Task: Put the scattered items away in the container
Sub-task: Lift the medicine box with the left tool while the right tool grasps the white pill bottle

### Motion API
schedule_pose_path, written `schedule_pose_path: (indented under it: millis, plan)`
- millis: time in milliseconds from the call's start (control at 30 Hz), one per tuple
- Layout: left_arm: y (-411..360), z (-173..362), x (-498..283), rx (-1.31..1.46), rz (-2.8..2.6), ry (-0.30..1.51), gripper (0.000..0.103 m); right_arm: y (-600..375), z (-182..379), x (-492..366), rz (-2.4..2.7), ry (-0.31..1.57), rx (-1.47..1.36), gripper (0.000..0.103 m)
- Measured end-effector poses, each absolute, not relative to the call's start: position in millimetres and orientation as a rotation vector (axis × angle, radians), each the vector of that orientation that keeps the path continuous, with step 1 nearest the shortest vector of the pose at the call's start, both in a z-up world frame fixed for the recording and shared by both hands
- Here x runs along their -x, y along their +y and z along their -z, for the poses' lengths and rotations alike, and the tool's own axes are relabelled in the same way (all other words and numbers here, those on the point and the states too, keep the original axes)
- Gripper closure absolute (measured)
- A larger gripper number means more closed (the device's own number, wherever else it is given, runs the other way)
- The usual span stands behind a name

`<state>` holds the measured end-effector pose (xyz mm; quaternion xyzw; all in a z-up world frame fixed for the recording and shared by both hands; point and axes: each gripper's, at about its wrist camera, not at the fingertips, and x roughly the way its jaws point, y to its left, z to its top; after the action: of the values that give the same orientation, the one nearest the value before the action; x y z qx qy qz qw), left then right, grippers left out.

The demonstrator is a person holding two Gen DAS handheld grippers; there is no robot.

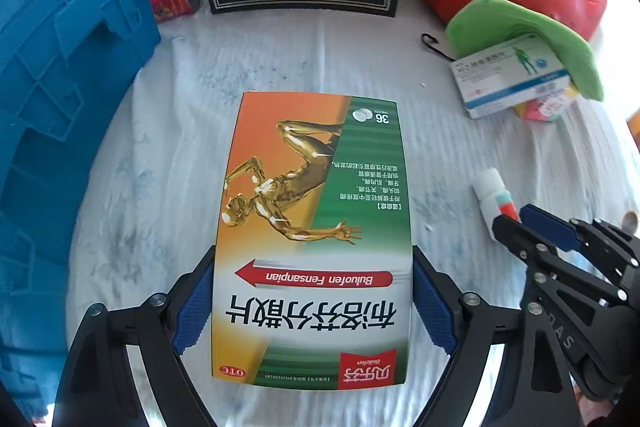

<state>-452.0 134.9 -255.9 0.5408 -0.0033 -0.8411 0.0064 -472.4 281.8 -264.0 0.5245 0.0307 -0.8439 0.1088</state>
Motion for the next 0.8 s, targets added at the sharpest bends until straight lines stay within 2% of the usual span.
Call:
schedule_pose_path:
  millis: [133,167,200,233,300,367,533,600,667,767,800]
  plan:
    - [132.2,249.4,438.6,-1.687,2.64,-0.013,0.016,285.9,259.3,463.5,2.492,0.072,-1.544,0.075]
    - [130.9,248.6,437.5,-1.684,2.641,-0.013,0.016,287.5,257.0,462.5,2.506,0.065,-1.534,0.073]
    - [129.1,248.1,436.4,-1.682,2.64,-0.012,0.016,289.3,254.9,461.9,2.519,0.055,-1.523,0.066]
    - [127.2,247.6,435.2,-1.68,2.638,-0.009,0.016,291.7,253.8,462.6,2.525,0.037,-1.513,0.036]
    - [123.3,247.3,434.7,-1.677,2.632,-0.004,0.016,296.5,251.8,464.3,2.538,0.003,-1.495,0.0]
    - [121.4,247.8,435.9,-1.675,2.63,0.001,0.016,302.6,252.2,468.6,2.549,-0.012,-1.502,0.0]
    - [136.2,243.8,445.7,-1.674,2.675,-0.009,0.016,365.8,241.0,463.8,2.699,-0.207,-1.514,0.0]
    - [153.6,243.3,451.8,-1.676,2.705,-0.029,0.016,400.9,237.2,459.3,2.781,-0.278,-1.543,0.005]
    - [168.9,246.9,457.9,-1.694,2.717,-0.036,0.016,430.2,235.2,453.6,2.82,-0.322,-1.581,0.022]
    - [182.4,250.3,463.8,-1.699,2.732,-0.067,0.016,439.9,235.0,448.6,2.792,-0.362,-1.588,0.033]
    - [184.5,250.3,465.1,-1.689,2.733,-0.085,0.016,433.1,236.0,449.4,2.762,-0.348,-1.582,0.041]
